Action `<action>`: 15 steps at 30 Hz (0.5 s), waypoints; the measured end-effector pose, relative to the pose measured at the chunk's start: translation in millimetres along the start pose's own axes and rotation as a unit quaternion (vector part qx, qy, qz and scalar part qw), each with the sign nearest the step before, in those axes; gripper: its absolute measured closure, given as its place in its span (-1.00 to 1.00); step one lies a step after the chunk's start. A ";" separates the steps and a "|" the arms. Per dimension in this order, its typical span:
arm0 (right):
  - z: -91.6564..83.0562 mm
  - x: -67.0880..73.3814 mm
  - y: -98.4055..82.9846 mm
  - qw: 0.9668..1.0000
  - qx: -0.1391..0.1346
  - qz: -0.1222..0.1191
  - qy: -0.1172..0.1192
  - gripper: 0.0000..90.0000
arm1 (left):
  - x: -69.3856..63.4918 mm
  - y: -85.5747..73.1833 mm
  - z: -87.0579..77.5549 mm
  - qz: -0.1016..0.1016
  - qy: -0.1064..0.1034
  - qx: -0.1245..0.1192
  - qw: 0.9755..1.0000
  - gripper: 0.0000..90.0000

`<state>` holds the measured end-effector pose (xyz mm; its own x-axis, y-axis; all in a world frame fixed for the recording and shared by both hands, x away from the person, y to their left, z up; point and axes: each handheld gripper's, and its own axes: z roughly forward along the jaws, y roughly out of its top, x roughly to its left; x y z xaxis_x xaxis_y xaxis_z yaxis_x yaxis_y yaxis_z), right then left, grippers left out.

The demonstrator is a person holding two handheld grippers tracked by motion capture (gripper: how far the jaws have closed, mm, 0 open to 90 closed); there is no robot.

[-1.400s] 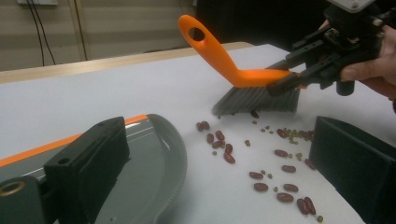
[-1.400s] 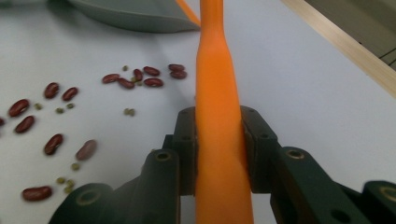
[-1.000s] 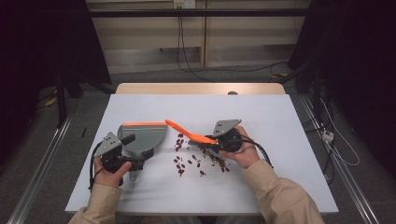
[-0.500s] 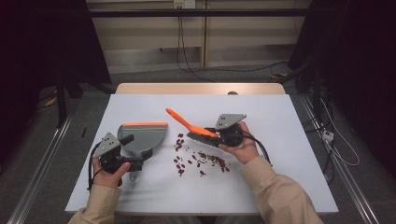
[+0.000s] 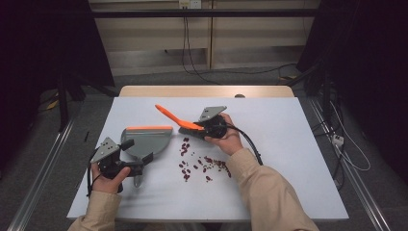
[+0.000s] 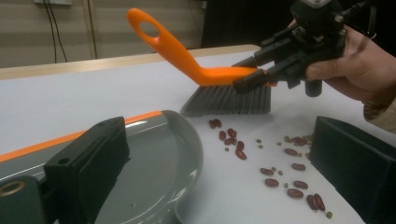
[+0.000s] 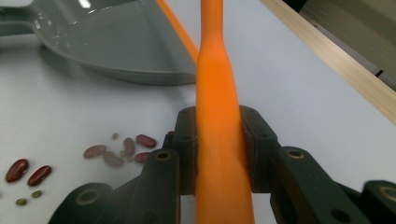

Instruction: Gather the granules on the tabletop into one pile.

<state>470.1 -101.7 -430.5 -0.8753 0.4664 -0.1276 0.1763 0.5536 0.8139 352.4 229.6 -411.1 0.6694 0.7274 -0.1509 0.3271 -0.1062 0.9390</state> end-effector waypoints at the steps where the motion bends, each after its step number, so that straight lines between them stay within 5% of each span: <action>1: -0.4 2.3 0.9 1.000 0.005 -0.010 0.003 0.58 | 0.7 -0.2 -0.4 0.001 0.001 0.001 1.000 -0.90; 15: -25.1 34.1 -8.8 0.997 0.003 -0.056 0.057 0.58 | -2.6 -1.6 3.2 0.001 -0.002 0.005 1.000 -0.90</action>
<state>427.4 -108.0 -427.8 -0.9351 0.3197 -0.1528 0.0760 0.6023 0.7947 352.2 225.7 -413.1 0.6721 0.7250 -0.1503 0.3328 -0.1145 0.9360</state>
